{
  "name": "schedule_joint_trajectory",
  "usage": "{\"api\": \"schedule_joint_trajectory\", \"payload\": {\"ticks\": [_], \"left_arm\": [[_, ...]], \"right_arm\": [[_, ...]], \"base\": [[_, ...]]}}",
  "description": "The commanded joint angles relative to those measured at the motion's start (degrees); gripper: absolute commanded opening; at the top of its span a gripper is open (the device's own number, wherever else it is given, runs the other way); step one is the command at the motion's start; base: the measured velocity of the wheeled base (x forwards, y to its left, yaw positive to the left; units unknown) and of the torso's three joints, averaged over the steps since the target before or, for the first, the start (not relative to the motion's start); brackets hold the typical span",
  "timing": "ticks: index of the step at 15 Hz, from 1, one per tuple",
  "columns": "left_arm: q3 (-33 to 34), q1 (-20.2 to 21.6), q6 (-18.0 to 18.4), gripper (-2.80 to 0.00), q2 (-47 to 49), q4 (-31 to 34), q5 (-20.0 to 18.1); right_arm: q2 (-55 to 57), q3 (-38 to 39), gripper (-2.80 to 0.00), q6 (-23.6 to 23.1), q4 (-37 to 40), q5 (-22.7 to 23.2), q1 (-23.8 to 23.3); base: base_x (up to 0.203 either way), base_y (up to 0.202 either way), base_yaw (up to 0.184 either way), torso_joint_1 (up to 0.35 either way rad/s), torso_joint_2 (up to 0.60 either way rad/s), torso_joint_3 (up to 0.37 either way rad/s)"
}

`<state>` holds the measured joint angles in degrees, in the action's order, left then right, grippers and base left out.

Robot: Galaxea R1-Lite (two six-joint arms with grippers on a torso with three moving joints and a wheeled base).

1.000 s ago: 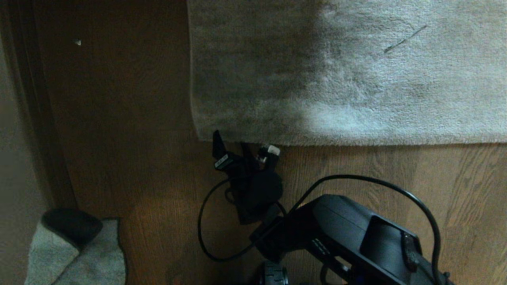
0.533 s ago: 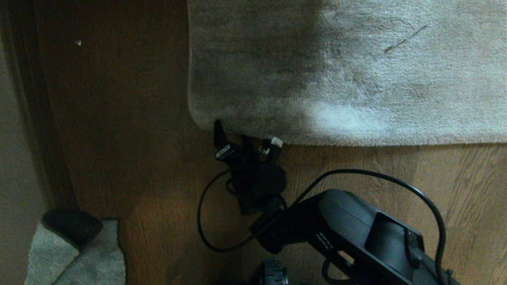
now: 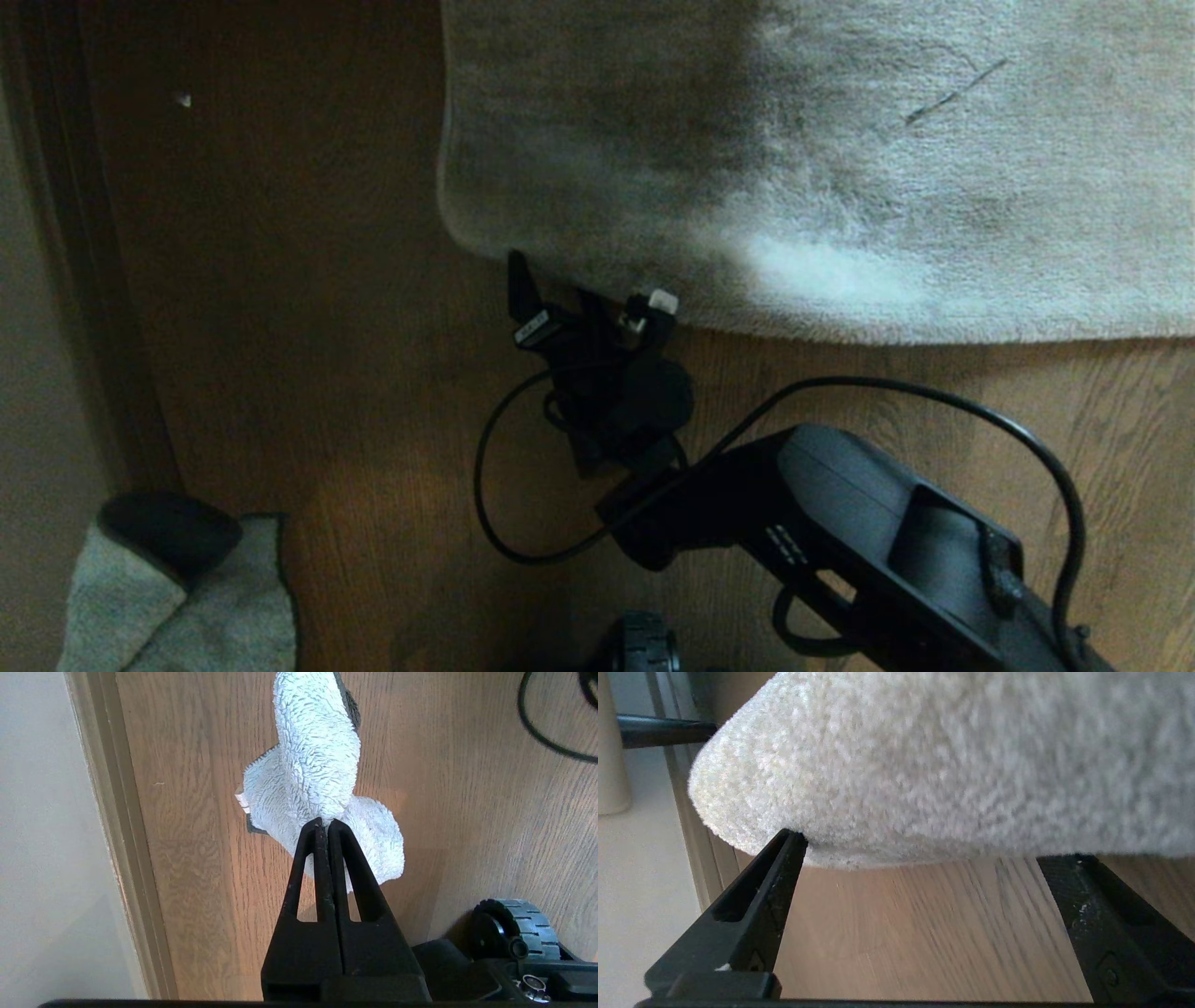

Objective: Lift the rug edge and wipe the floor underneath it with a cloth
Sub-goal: Lift up the carpet

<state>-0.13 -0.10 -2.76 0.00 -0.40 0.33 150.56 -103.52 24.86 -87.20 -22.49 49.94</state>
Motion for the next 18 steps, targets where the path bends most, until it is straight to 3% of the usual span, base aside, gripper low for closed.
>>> {"api": "schedule_joint_trajectory", "payload": {"ticks": [1,10,15,18], "left_arm": [[-0.01,0.01,-0.06,-2.8,0.0,0.01,0.02],[-0.01,0.01,-0.06,-2.8,0.0,-0.04,0.02],[-0.04,0.01,-0.06,-2.8,0.0,0.03,0.02],[0.05,0.01,-0.06,-2.8,0.0,0.03,0.02]], "right_arm": [[-1.62,1.56,0.0,-0.88,-2.76,0.12,0.06],[-4.65,4.28,0.0,-11.05,-2.76,7.42,0.3],[-2.87,10.99,0.0,-12.4,-2.75,3.62,-0.66],[-2.64,12.93,0.0,-12.58,-2.74,1.65,-3.61]], "base": [[0.0,0.0,0.0,0.0,0.0,0.0],[0.0,0.0,0.0,0.0,0.0,0.0],[0.0,0.0,0.0,0.0,0.0,0.0],[0.0,0.0,0.0,0.0,0.0,0.0]]}}
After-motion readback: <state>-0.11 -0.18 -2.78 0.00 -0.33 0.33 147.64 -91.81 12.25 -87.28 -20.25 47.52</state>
